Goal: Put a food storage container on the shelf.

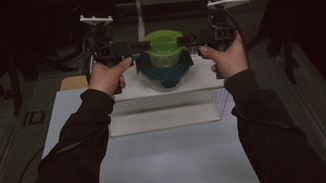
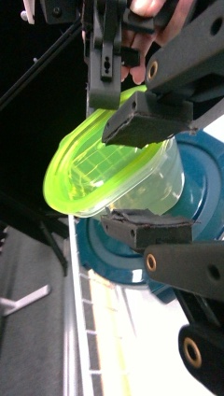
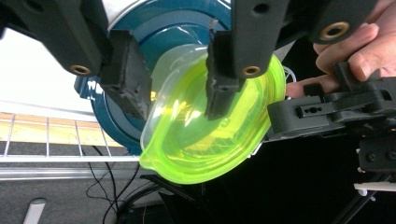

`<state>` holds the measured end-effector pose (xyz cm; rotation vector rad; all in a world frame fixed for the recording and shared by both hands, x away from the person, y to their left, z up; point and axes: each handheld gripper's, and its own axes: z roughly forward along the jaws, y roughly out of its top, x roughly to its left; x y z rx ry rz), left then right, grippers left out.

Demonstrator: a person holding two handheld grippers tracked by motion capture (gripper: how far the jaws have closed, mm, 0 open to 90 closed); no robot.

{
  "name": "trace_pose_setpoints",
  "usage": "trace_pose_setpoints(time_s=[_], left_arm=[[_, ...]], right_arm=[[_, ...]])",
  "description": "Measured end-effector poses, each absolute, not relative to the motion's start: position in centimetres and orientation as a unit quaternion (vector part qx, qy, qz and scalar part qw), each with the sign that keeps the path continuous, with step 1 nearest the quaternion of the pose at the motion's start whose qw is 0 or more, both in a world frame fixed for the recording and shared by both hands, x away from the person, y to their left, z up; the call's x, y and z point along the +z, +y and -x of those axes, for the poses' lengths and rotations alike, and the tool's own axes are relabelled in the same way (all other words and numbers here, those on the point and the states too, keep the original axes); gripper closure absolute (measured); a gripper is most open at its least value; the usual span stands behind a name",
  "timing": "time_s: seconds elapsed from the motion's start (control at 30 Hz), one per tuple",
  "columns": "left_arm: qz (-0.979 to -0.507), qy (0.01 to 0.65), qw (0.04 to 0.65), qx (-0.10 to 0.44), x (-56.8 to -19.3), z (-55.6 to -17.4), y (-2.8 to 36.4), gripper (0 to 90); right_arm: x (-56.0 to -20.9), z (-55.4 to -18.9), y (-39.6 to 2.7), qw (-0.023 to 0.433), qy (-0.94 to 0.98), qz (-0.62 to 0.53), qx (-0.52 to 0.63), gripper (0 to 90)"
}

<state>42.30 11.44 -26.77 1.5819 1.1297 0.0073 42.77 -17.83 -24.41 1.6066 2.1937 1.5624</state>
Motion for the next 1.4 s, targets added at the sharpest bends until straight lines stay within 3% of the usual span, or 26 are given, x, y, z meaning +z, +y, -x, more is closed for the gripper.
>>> trace_pose_setpoints(time_s=[0.3, 0.53, 0.7, 1.07, 1.4], left_arm=[[-0.658, 0.468, 0.59, 0.015, -26.4, -41.5, 12.5, 38.6], [-0.675, 0.381, 0.631, 0.015, -26.0, -38.9, 12.7, 25.9], [-0.694, 0.357, 0.624, 0.034, -26.3, -37.1, 12.0, 1.2], [-0.707, 0.31, 0.628, 0.095, -28.3, -32.7, 11.5, 0.4], [-0.715, 0.284, 0.629, 0.107, -31.2, -29.3, 12.0, 0.4]], right_arm=[[-24.3, -42.7, -18.0, 0.02, 0.706, -0.496, 0.505, 38.1], [-24.6, -41.7, -18.7, 0.012, 0.716, -0.455, 0.529, 21.4], [-24.8, -40.4, -19.2, 0.024, 0.723, -0.446, 0.527, 21.3], [-26.6, -36.9, -19.8, 0.048, 0.742, -0.414, 0.525, 21.5], [-30.3, -33.3, -20.0, 0.068, 0.752, -0.376, 0.537, 21.4]])
